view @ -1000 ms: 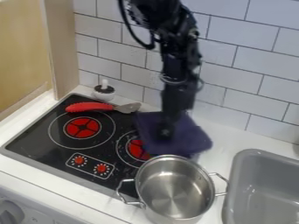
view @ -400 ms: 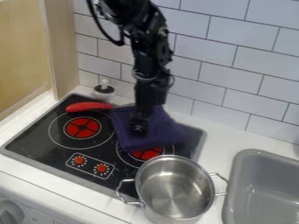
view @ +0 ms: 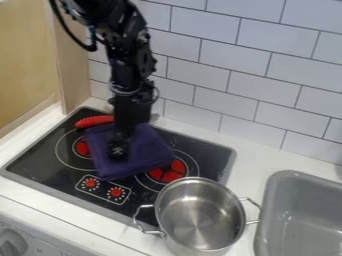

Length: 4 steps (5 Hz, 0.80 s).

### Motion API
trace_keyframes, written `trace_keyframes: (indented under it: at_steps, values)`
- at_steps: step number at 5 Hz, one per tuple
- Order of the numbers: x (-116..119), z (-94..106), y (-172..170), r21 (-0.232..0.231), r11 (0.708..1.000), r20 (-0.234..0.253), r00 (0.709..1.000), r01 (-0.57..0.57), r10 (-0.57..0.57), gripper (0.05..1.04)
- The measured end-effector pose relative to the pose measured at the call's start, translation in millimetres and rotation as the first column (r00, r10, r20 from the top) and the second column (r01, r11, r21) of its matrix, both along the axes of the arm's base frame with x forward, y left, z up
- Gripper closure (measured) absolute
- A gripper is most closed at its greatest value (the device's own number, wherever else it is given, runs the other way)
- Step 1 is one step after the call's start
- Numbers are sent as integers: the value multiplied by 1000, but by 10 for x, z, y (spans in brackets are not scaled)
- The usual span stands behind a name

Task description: Placed the purple cloth on the right stove

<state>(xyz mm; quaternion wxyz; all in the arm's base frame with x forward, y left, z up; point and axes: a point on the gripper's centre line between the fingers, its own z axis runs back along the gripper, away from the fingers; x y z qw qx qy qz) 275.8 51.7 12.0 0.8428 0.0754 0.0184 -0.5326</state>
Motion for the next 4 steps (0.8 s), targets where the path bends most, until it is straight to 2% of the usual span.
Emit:
trace_keyframes:
  at_steps: [1,4]
  values:
    - [-109,16,220,30,998,-5,999,-52,52,85]
    - [-374,79,606,42,985,-19,985,-168,169,85]
